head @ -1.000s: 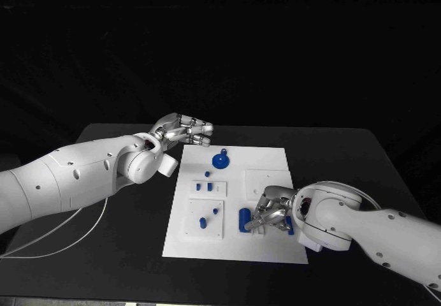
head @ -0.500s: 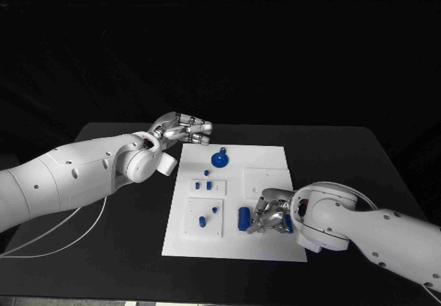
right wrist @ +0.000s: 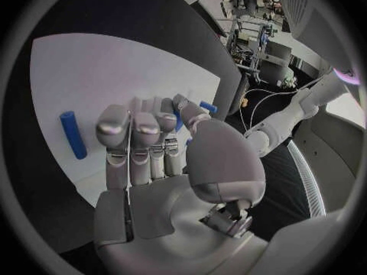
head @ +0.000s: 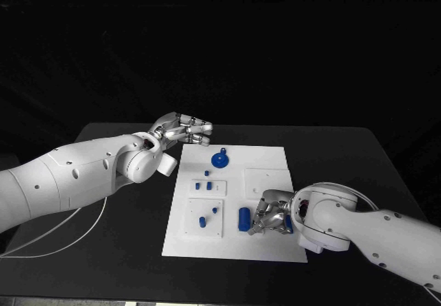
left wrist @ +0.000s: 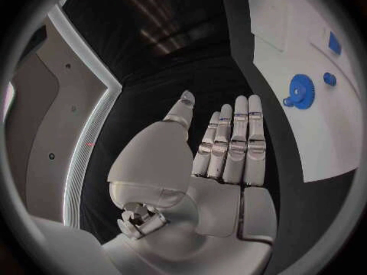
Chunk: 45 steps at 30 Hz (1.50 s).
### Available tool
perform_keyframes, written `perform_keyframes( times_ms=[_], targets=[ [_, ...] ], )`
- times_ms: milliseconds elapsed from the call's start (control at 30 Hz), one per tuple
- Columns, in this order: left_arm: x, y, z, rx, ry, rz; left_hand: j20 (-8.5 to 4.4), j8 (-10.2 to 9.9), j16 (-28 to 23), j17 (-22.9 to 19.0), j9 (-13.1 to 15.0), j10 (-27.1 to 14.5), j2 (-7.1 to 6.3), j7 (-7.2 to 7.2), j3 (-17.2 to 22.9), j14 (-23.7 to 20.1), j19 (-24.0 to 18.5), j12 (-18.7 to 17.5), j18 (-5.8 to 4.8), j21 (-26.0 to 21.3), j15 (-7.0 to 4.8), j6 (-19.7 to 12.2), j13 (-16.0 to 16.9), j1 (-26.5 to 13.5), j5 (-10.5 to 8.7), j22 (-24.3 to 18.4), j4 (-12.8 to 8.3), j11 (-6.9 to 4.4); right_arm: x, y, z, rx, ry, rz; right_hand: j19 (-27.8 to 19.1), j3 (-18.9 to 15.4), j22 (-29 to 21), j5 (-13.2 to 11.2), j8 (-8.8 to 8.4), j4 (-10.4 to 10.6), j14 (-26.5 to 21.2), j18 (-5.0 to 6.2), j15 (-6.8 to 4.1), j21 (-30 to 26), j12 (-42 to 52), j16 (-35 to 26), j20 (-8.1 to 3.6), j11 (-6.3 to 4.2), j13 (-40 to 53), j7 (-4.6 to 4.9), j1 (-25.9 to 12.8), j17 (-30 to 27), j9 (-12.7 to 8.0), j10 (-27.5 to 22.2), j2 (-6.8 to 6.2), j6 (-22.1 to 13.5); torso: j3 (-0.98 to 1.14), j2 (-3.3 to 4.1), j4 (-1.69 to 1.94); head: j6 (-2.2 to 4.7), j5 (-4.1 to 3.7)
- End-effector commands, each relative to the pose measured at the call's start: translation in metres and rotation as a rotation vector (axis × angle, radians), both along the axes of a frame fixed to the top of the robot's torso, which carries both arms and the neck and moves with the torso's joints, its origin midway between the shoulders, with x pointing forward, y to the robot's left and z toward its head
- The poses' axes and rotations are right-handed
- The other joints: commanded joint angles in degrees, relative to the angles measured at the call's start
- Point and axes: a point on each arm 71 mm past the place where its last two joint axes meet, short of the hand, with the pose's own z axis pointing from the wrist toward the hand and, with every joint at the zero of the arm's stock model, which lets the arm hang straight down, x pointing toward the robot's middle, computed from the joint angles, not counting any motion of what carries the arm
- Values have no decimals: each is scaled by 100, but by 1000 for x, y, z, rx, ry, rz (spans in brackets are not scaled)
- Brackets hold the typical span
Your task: Assemble the parts on the task board
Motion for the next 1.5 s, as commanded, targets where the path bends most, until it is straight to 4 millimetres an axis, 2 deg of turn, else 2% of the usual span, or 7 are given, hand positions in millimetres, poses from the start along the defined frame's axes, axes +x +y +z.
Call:
perform_keyframes(
  times_ms=[33, 300, 500, 600, 767, 1033, 1500],
  targets=[
    [-1, -2, 1, -5, -3, -17, 31, 12, -31, -5, -7, -34, 70, -10, 10, -44, 14, 6, -25, -7, -10, -21, -3, 9, 20, -5, 27, -11, -1, 0, -1, -10, 3, 20, 106, -44, 645, 30, 15, 51, -2, -82, -23, 33, -16, 23, -48, 10, 7, -19, -89, 7, 15, 35, 5, 5, 1, 3, -3, 0, 6],
    [-1, -2, 1, -4, -2, -17, 31, 12, -31, -5, -7, -34, 70, -10, 10, -44, 14, 6, -25, -7, -10, -21, -3, 9, 20, -5, 27, -11, -2, 1, -1, -6, 7, 22, 108, -183, 645, 184, 14, 321, 1, -80, -19, 35, -18, 32, -44, 14, 13, -9, -179, 11, 77, 43, -1, -6, 0, 2, -2, -2, 5],
    [-1, -1, 0, -3, -2, -17, 31, 12, -31, -5, -7, -34, 70, -10, 10, -44, 14, 6, -25, -7, -10, -21, -3, 9, 20, -5, 27, -11, 1, -3, -2, -20, 4, -8, 117, 230, 650, 111, 18, 351, 4, -79, -19, 60, -8, 63, -44, 15, 24, 12, -371, 28, 145, 50, 280, -74, 0, 2, -2, -4, 3],
    [-1, -1, 0, -3, -2, -17, 31, 12, -31, -5, -7, -34, 70, -10, 10, -44, 14, 6, -25, -7, -10, -21, -3, 9, 20, -5, 27, -11, 1, -5, -3, -29, 7, -13, 117, 997, 651, 22, 21, 108, 2, -77, -21, 67, -17, 71, -38, 29, 29, 22, -637, 29, 227, 49, 197, -96, -1, 2, -1, -5, 4],
    [-1, -1, 0, -3, -2, -17, 31, 12, -31, -5, -7, -34, 70, -10, 10, -44, 14, 6, -25, -7, -10, -21, -3, 9, 20, -5, 27, -11, 1, -5, -4, -39, 13, -8, 108, 1308, 647, 206, 22, -216, 1, -72, -14, 64, -35, 65, -34, 22, 29, 31, -863, 9, 468, 58, 212, -121, 0, 2, 0, -9, 2],
    [-1, -1, 0, 0, 0, -17, 31, 12, -31, -5, -7, -34, 70, -10, 10, -44, 14, 6, -25, -7, -10, -21, -3, 9, 20, -5, 27, -11, -2, -3, -6, -43, 53, 28, 96, 1157, 638, 288, 17, -230, -9, -70, -13, 19, -69, 26, -35, 22, 17, 23, -898, -25, 499, 35, 175, -141, -5, 1, 1, -13, -2],
    [-1, 0, 0, 1, 2, -17, 31, 10, -31, -7, -8, -36, 69, -11, 14, -47, 11, 5, -24, -3, -9, -27, -3, 19, 20, -11, 16, -11, -4, 2, -5, -16, 61, 57, 97, -278, 635, 348, 11, -22, -8, -78, -23, -26, -68, -3, -46, 17, 18, -7, -462, -35, 193, 26, 94, -32, -4, 2, 4, -19, 4]
  ],
)
